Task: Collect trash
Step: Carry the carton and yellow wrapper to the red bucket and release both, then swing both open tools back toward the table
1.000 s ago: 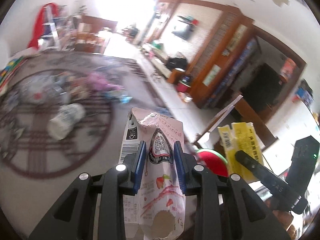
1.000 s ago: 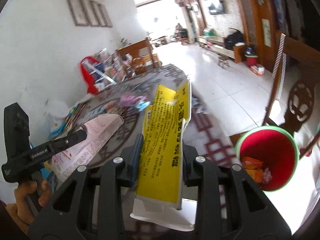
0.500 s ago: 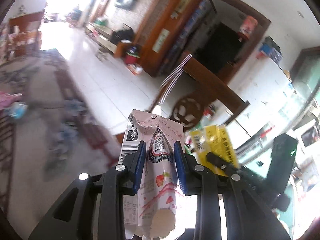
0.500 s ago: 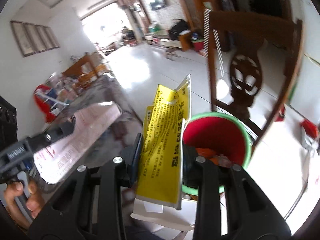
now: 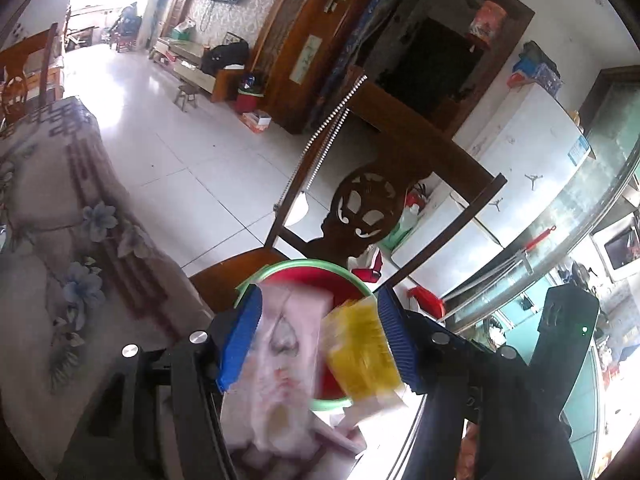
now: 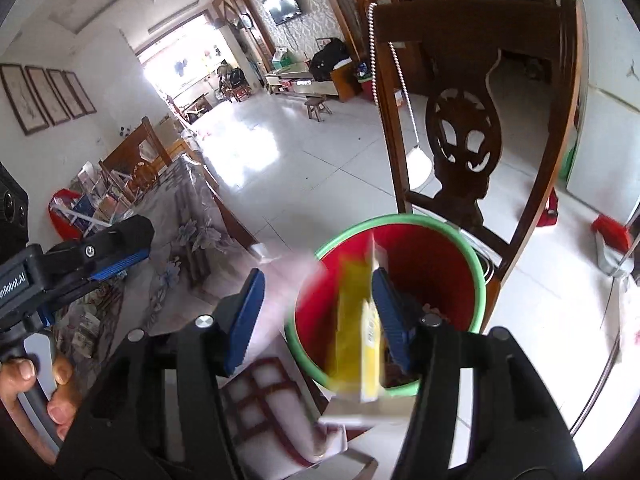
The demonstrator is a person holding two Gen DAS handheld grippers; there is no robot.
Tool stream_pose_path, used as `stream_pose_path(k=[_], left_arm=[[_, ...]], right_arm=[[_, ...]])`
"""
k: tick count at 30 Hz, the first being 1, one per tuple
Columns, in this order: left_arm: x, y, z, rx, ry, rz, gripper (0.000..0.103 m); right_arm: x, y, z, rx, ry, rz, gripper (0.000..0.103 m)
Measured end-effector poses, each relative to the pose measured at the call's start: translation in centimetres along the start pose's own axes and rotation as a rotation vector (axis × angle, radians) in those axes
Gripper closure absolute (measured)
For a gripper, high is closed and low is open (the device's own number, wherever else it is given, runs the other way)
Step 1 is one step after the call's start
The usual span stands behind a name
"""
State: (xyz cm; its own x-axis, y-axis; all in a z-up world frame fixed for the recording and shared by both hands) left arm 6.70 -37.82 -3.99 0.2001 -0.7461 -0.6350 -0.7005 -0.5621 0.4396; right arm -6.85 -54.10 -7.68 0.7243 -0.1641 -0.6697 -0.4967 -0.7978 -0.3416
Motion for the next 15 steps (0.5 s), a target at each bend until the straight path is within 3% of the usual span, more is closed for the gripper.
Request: stream_pose_path(k=[6,12,15], left_arm=[[-3.2,-2.8,1.5,-0.06,0.039,-0.044,0.046],[-8.9,-8.5,5.2,-0.151,0.08,-0.214,0.046],[-12.2,-11.9,6.7,-0.204,0.105,-0.307,0.045]], right_arm=[[-1.3,-2.6,-0.4,-0.002,-0.019,-0.09,0.049],[-3.3,-9.3,-0.4,-0.052,-0.034,-0.274,0.049],[-3.5,-13.9,0.8,-0.115,-0.073,-0.378,0.042]])
Point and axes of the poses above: each gripper's, at about its wrist camera, not at the fingertips, and x roughly the way its jaws point, y to its right, z to its underside, the point moved 1 cm from there along x, roughly the way its jaws point, and after that the axes turned 3 degrees about z, right-handed, at the moved point
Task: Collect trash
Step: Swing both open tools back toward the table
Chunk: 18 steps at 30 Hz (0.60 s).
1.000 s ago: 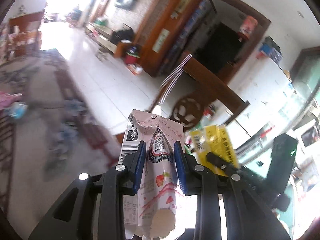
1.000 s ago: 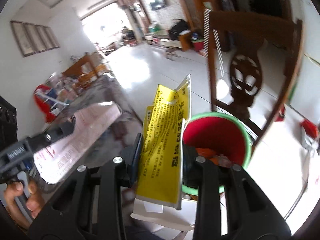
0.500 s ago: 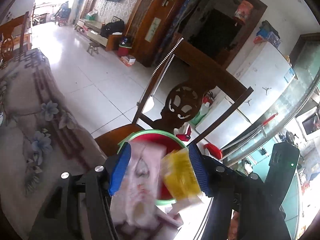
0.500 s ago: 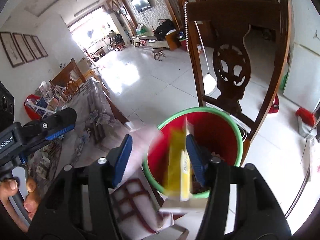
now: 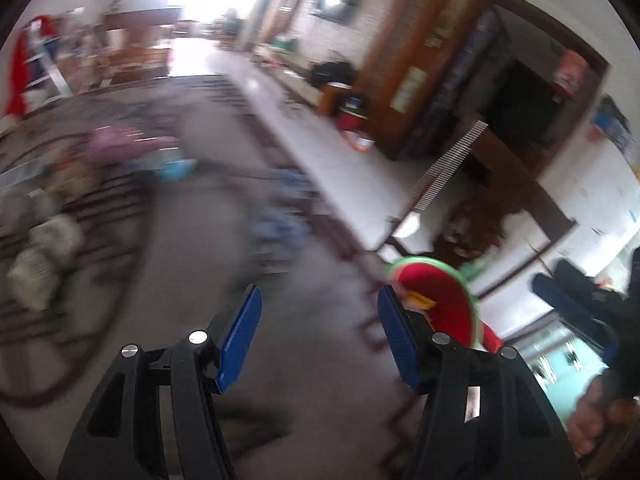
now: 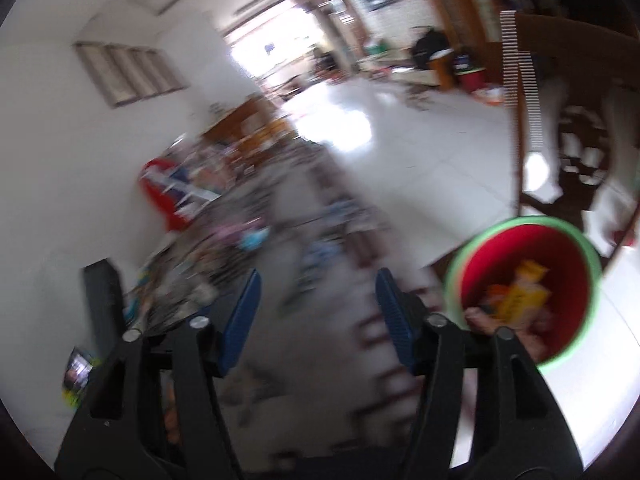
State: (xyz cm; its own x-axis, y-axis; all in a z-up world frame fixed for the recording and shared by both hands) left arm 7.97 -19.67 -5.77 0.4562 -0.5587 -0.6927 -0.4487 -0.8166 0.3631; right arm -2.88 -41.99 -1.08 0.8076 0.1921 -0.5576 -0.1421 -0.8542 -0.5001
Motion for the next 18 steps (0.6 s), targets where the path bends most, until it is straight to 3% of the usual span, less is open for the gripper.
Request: stream_pose_path(k=[4,6,8,9,12,18], left_arm=[[-2.8,-6.4,-0.5,-0.056,0.029,-0.14,0.04],[-3.6,-9.0,-0.8,-0.068,0.028,-0.195,0.039],[-4.2,-12.2,-1.0,-0.085,0.025,-0.28,0.038],[-4.3,-13.1,-1.1,-0.093,0.023,-0.3,0.037],[-2.9,-17.2,-1.7,-0.137,-0.02,-0.382,0.037],[-0.2,-19.8,-3.2,-0.12,-0.06,-0.455,0.034]], right_arm=[[3.3,-5.1,2.4,-0.115,-0.075,-0.087,0.041],[4.9,-6.5,3.7,-0.187,-0.125,-0.032,0.041],[5.0,-7.5,3.7,-0.24,-0.11,-0.008,0.041],[4.8,-7.6,3.7,-0.252,-0.088,0.001,0.041],[5.7,-7.2,3.8,-0.241,-0.131,0.015,0.04],[6.0,-8.0,4.6,-0.309,-0.136,0.039,0.036]])
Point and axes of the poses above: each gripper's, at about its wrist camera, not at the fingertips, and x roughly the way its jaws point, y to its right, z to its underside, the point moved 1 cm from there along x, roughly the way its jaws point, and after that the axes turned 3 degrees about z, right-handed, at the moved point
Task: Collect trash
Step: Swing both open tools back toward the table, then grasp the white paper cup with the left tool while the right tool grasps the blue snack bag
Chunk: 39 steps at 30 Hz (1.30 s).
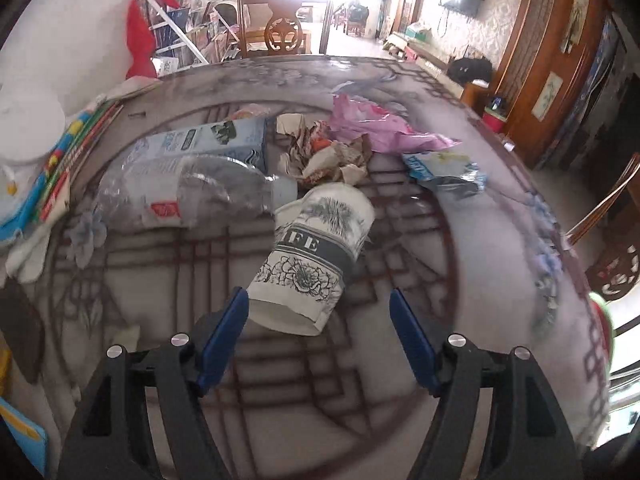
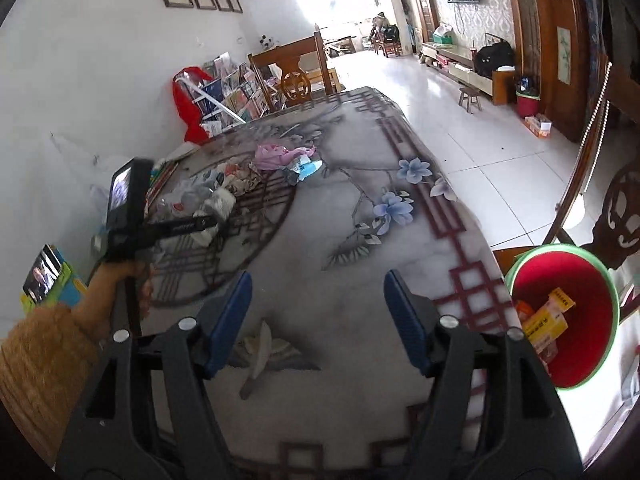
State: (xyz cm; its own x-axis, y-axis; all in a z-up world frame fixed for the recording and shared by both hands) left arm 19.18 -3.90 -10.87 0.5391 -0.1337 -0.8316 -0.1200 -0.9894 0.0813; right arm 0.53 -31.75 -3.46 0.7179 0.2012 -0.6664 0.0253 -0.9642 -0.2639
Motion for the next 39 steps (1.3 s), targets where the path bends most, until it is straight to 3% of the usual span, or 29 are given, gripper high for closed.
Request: stream_pose_path(k=[5,9,16,19,21,31,35,39], left_arm=[[0.9,-0.1,-1.6,0.053,-0.008,-0.064,0.033],[1.2,-0.6,-2.3,0.024,-0.018,-0.053,0.033],[2.7,1.4,-2.5,0.094,-0.062,-0.046,0.033],[3.1,2.0,-2.3,0.112,-0.07,-0.073,0.037],[2.5,1.9,-2.1,0.099,-0.059,-0.05,0.043],[-3.8,-0.5,4.8,-0.077,0.015,0.127,0.049],[-6.4,-0.8,7.5,-0.073,0.045,0.113,0.051],[-6.6,-1.6,7.7,-0.043,0.056,0.063,0.053]], right_arm=[[-0.1,0.1,0.1,0.011,-0.001,-0.017,0.036],[-0.1,0.1,0.1,0.011,0.0,-0.025,0.036],[-0.4,0.2,0.1,0.016,0.004,-0.044,0.036],[-0.5,0.3,0.0,0.019,0.006,-0.053,0.033],[-0.5,0.4,0.0,0.025,0.005,-0.058,0.033],[0.6,-0.5,0.0,-0.02,-0.049,-0.009,0.033],[3.0,-1.4,-1.4,-0.051,-0.118,-0.068,0.033],[8.3,-2.6,-5.1,-0.107,-0.153,-0.036,0.033]])
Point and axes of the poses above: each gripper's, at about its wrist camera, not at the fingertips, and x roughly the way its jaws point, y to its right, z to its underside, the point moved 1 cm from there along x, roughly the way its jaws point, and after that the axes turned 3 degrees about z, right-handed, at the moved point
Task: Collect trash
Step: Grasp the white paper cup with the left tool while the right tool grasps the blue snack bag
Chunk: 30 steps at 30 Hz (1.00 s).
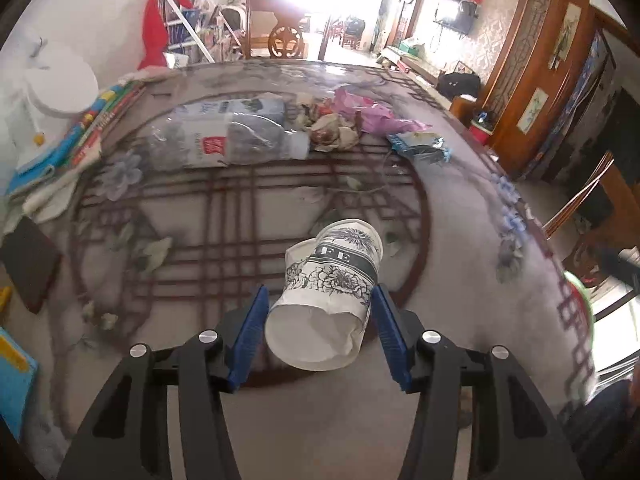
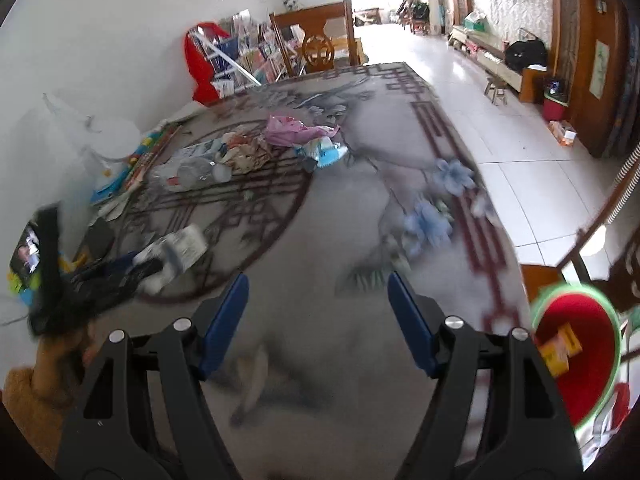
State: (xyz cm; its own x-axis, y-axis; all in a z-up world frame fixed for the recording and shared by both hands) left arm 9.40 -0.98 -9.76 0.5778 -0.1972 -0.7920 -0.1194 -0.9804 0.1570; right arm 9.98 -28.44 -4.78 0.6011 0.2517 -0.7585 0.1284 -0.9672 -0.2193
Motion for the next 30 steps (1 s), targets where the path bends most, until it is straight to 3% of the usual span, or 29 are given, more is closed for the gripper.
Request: stream_pose_path(k=[7,8,11,20,25,27,30], left_arm=[[1.0,-0.7,-0.6,-0.019,-0.01,0.0,0.051],[1.2,-0.6,-0.5,-0.023,-0.021,0.013,0.042],[1.3,0.1,-0.4,-0.029,-0.006,0.065,0.03],[2.2,1.2,-0.3,-0.014,0.001,0.067,0.03],[2.2,0.5,-0.4,-0.044,0.007,0.06,0.033],[2.4,0.4,-0.3,-0.051,0.003,0.061,0.039],[2.4,0.1,-0.2,-0.059,0.002,0.045,0.058]], right_arm=[[9.3,-0.2,-6.8,-0.023,-0.056,0.058,0.033],[10.3,-0.1,-7.6,-0.015,-0.057,0.07,0.033],[13.1,0.0,-9.6,0.017,-0.072,0.088,0.029],[18.6,-2.1,-12.4,-0.019,-0.127,0.159,0.03],[19.2,-3.1,-12.0,-0.075,-0.148,0.167,0.064],[18.9,-3.2,-11.7,-0.084,-0.149,0.16,0.067],[18.0,-3.4,-11.1,-0.089,-0.138,0.136,0.074]])
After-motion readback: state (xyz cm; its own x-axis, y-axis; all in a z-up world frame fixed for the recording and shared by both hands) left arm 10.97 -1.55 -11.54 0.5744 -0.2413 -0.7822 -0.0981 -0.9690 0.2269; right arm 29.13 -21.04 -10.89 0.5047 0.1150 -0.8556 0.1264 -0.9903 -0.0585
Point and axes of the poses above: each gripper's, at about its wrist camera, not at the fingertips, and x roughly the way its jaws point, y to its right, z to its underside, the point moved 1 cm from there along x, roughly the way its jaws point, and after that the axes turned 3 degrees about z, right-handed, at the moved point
